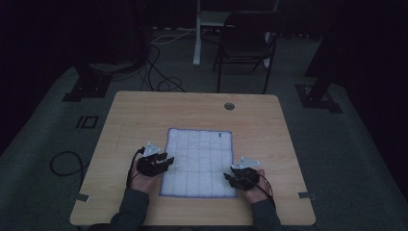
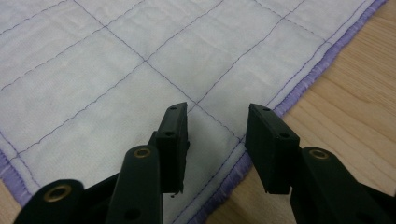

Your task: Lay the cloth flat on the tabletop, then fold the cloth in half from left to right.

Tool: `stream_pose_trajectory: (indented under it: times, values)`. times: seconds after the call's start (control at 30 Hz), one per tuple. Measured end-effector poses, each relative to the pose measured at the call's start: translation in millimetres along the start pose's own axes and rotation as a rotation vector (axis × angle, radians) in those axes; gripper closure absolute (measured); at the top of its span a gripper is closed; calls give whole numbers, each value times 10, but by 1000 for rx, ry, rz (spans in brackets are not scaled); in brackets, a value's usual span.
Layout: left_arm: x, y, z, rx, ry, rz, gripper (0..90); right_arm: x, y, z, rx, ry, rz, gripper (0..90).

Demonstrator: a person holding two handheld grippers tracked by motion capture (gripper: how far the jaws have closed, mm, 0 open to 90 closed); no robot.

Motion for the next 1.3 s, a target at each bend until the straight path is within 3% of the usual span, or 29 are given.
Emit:
stream_pose_trajectory:
  times: [0.23,0.6,1.07,1.3]
  values:
    - [-29,31,66,-34,-1,-4,584,-6,4,8,-2,-3,6,582]
    - [-57,66,90,-40,7,-6,582,-12,9,9,-8,-2,9,570]
    - [-137,-20,12,84,3,-43,562,-13,9,6,-10,0,9,567]
    - [-181,-93,-5,116,-3,-63,551,-11,8,0,-16,3,10,567]
Point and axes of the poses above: each handheld gripper's, and its own axes: y roughly backward along the jaws, x roughly out of its top, z roughly to its right, the point moved 8 cm from there along -y, roughly forward along the jaws, and after that the axes turned 14 degrees about x, right-handed, at the moved point
